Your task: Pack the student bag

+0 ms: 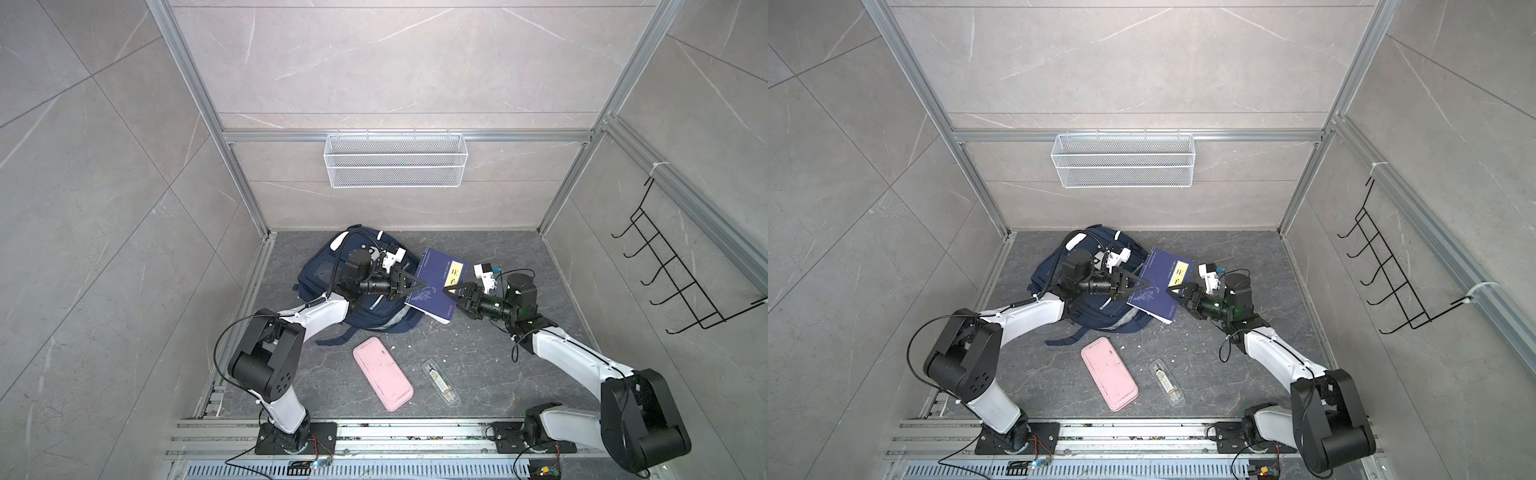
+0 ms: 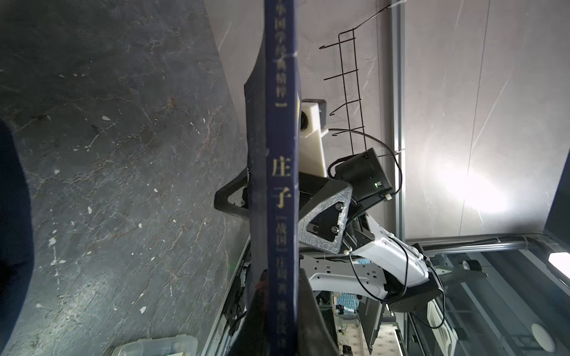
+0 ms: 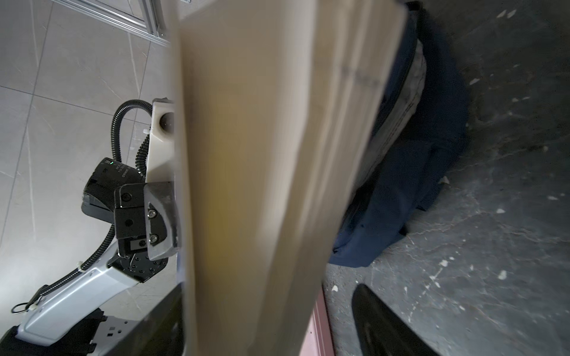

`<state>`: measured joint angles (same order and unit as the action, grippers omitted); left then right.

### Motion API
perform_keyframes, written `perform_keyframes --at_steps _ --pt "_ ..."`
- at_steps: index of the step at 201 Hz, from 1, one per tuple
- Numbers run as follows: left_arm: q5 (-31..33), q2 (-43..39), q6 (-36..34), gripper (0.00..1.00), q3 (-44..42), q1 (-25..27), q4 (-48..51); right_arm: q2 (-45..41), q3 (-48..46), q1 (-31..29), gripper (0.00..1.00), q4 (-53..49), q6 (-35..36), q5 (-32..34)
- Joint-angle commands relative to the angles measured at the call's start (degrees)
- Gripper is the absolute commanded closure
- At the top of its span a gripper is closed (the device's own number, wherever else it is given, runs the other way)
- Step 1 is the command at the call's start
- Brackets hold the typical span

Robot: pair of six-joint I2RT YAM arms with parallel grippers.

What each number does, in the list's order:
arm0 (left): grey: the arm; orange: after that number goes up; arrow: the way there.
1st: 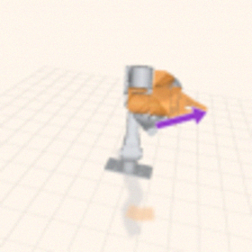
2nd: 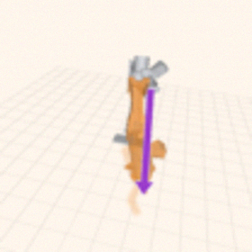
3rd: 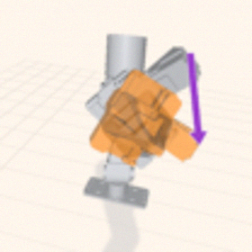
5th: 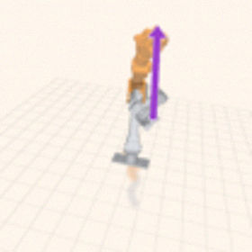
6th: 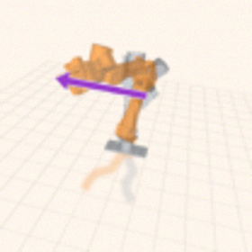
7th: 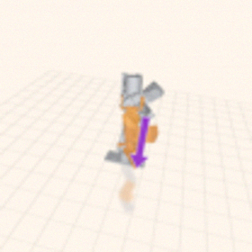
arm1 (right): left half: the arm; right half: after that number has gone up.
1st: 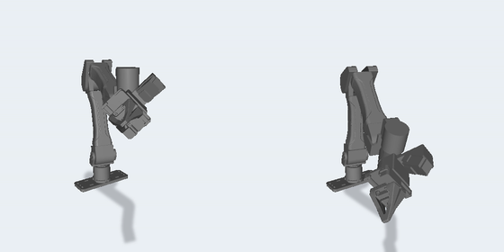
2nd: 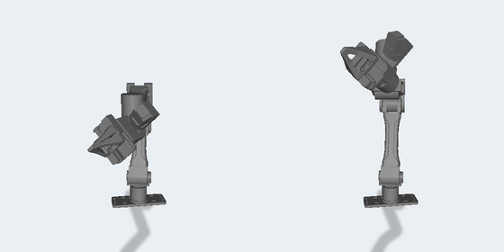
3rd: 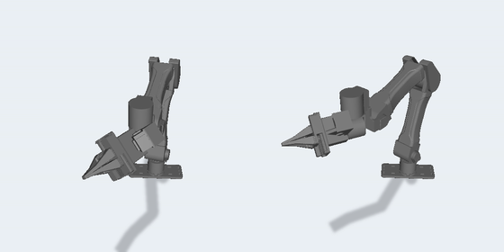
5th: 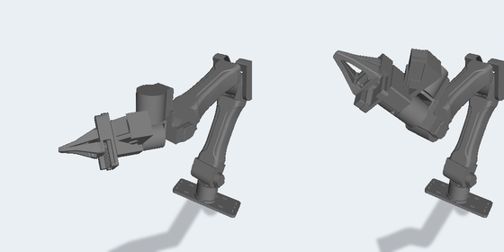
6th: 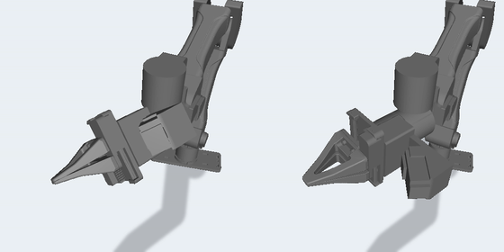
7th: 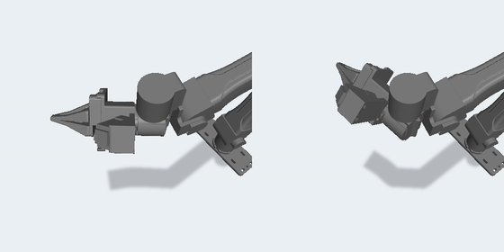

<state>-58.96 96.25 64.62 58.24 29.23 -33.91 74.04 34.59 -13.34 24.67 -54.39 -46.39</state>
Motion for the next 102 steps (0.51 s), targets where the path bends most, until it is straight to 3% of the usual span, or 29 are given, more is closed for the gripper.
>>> perform_keyframes --at_steps 1,46,102 --pt "-3.24 -0.74 4.46 1.00 0.13 -0.16 -10.40 1.39 -1.26 -0.37 0.19 10.00 -3.93 -2.70" --pt "-3.44 0.16 5.00 1.00 -0.75 -0.17 -11.09 1.80 -0.97 -0.30 0.32 17.05 -8.90 -4.68" --pt "-2.35 0.21 2.46 1.00 -1.64 -0.17 -7.57 -2.58 0.38 -0.45 0.65 13.12 -8.68 -4.78"
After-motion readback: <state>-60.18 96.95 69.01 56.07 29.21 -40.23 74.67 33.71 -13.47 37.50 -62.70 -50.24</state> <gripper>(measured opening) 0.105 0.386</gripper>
